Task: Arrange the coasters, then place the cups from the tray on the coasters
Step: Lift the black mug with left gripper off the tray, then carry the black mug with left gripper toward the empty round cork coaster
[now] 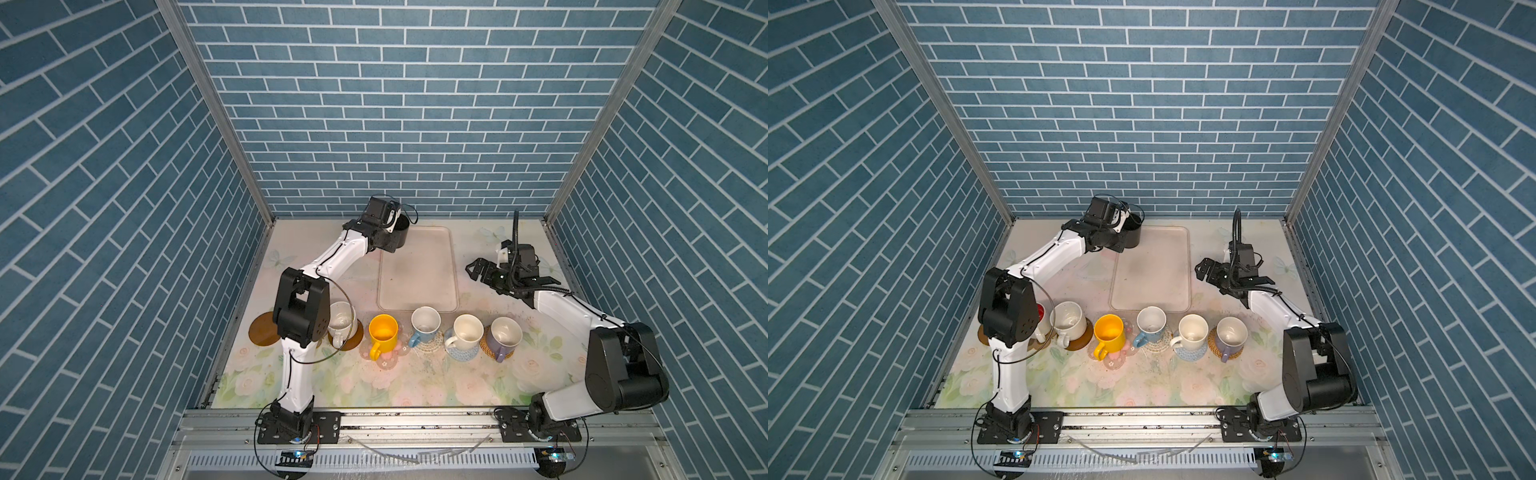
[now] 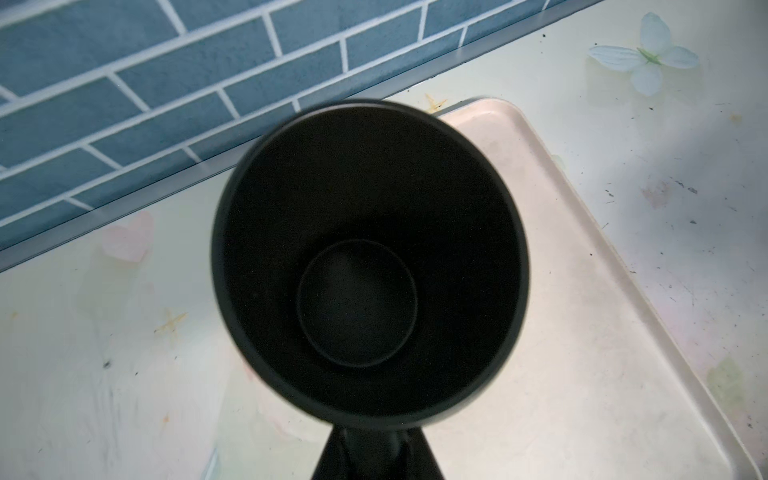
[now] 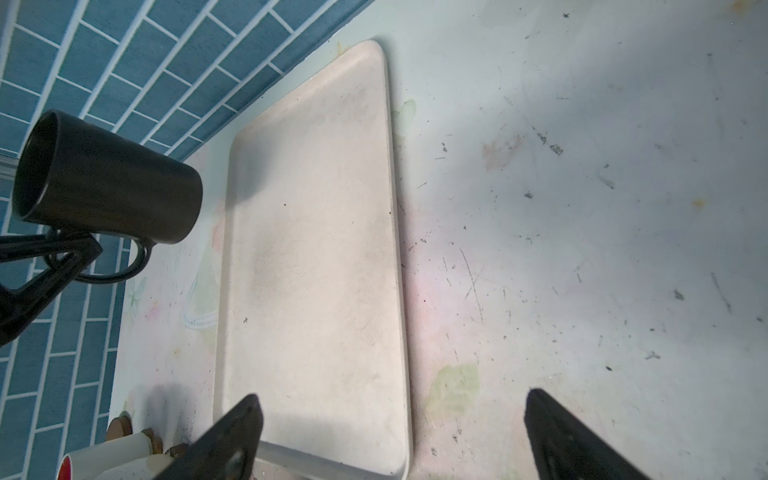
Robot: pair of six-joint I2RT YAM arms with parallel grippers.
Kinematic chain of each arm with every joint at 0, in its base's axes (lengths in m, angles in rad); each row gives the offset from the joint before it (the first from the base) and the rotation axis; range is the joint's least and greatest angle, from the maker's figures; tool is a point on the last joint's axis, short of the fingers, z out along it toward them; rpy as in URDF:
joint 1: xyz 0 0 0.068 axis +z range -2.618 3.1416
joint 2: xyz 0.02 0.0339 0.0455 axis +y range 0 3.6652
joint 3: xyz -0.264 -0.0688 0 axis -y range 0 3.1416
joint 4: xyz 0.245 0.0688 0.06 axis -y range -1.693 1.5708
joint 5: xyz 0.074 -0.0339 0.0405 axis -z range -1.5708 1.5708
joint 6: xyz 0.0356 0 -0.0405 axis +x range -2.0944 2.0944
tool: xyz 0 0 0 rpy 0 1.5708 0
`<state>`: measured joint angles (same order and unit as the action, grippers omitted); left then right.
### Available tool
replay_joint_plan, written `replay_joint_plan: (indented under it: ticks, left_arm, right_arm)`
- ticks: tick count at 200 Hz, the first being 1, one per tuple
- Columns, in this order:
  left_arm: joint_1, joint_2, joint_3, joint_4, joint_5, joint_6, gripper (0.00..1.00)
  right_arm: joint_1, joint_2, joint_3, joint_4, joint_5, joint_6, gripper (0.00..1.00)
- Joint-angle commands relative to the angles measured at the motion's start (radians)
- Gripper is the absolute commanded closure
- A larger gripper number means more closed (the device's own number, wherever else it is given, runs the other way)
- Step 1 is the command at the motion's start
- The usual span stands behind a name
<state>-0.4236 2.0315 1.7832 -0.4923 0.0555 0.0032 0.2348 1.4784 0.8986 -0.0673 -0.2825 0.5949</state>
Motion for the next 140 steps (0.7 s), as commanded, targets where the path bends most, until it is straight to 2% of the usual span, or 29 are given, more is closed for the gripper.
replay_joint_plan:
  ticks: [1, 72, 140]
  left_arm:
    - [-0.001, -0.102, -0.023, 0.098, -0.062, -0.044, 1.00]
    - [0.021, -0.343, -0.202, 0.038, -0.202, -0.166, 1.00]
    - [0.075, -0.666, -0.473, 0.025, -0.306, -0.239, 1.00]
  right_arm:
    - [0.012, -0.033, 0.013, 0.004, 0.012, -0.009, 0.02]
    - [0.046, -0.053, 0.040, -0.014, 0.051, -0.030, 0.02]
    - [0.096, -0.066, 0.026, 0.005, 0.058, -0.041, 0.02]
